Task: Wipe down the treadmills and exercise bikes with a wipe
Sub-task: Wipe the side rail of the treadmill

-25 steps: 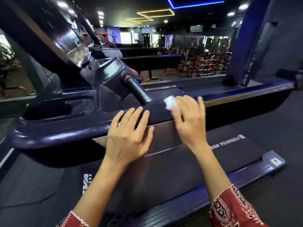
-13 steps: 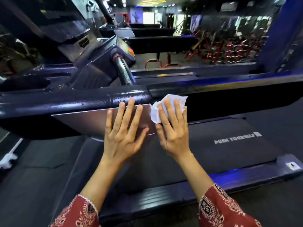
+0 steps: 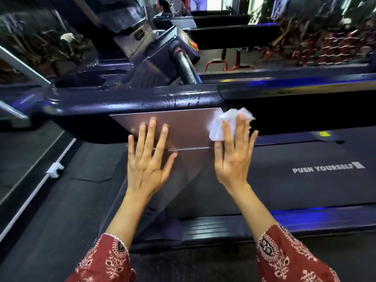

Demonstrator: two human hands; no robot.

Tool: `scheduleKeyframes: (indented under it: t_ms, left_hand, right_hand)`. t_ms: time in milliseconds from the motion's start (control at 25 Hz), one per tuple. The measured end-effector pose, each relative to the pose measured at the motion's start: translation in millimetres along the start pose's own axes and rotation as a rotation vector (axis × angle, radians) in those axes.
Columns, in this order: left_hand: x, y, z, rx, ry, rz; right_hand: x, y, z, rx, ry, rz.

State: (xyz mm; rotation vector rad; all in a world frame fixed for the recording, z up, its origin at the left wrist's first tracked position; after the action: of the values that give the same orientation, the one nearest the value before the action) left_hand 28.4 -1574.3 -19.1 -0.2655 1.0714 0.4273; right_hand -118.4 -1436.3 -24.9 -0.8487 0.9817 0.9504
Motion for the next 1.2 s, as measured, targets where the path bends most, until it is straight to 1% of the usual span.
scheduleKeyframes:
  t_ms: [40,80,120,160,200,240,280,400,440,480,520,560,600,640,680,760,800,840,920,960,1000,1040,1160,1200]
  left_hand:
    - [1,-3,0,0.008,-0.013,-0.002]
    - [1,-6,1,0.024,-0.024,-0.002]
    - [0,-11,2,0.043,-0.033,0.000]
    - [-1,-17,3,0.060,-0.040,0.006]
    - [-2,-24,4,0.069,-0.045,0.014]
    - [-1,-32,6,0.071,-0.045,0.023]
    - [1,-40,8,0.069,-0.041,0.032]
    - [5,-55,10,0.084,-0.051,0.025]
    - [6,-59,11,0.098,-0.050,0.018]
    - [4,-63,13,0.111,-0.043,0.017]
    - [3,-68,14,0.122,-0.033,0.023]
    - [0,-74,15,0.128,-0.023,0.036]
    - [-1,-81,16,0.130,-0.014,0.049]
    - [-1,-86,16,0.131,-0.008,0.052]
    - [0,-90,16,0.134,-0.006,0.042]
    - [0,-91,15,0.147,-0.009,0.013]
    - [0,-91,14,0.159,-0.011,0.005]
    - [0,-92,13,0.170,-0.007,0.000]
    - [-1,-94,13,0.185,0.000,-0.007]
    - [-1,-96,13,0.189,-0.002,-0.015]
    - [1,-98,14,0.192,-0.003,-0.027]
    - [2,-99,14,0.193,0.001,-0.039]
    - [1,-98,14,0.198,0.012,-0.047]
    - [1,-97,14,0.206,0.019,-0.045]
  right_hand:
    - [-13,-10,-2,-0.038,0.014,-0.077]
    - [-24,-27,-7,-0.061,-0.009,-0.055]
    - [-27,-48,-15,-0.061,-0.059,0.066]
    - [-19,-63,-22,-0.049,-0.112,0.226]
    - [-4,-69,-25,-0.025,-0.156,0.342]
    - [12,-67,-24,0.011,-0.180,0.382]
    - [21,-58,-20,0.024,-0.168,0.321]
    - [-4,-51,-16,-0.048,0.022,-0.118]
    - [-19,-64,-20,-0.065,0.037,-0.155]
    - [-28,-80,-27,-0.038,0.007,-0.092]
    - [-25,-94,-36,0.009,-0.040,0.024]
    - [-13,-100,-42,0.053,-0.085,0.125]
    - [1,-99,-44,0.096,-0.127,0.176]
    - [12,-91,-41,0.127,-0.150,0.151]
    - [14,-82,-37,0.141,-0.139,0.047]
    - [-5,-79,-32,0.130,-0.060,-0.213]
    - [-20,-91,-33,0.103,-0.041,-0.244]
    - [-32,-107,-40,0.084,-0.055,-0.175]
    - [-28,-133,-56,0.115,-0.124,0.101]
    - [-16,-134,-60,0.151,-0.157,0.215]
    - [-3,-128,-60,0.184,-0.177,0.272]
    - [4,-117,-57,0.201,-0.178,0.233]
    - [-15,-111,-53,0.136,-0.120,-0.165]
    - [-24,-120,-56,0.112,-0.127,-0.173]
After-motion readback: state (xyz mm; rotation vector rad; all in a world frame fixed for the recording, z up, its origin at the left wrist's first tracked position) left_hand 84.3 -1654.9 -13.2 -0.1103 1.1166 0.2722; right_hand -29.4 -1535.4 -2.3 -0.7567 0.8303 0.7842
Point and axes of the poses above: each hand's wrist, its own x-axis away from the middle knuckle, its own z-axis out of the back of the hand, y = z × x, the point moved 4 cm from there along -x, towards the middle knuckle, and after that the axes turned 8 degrees about z, right-handed, at the moved point
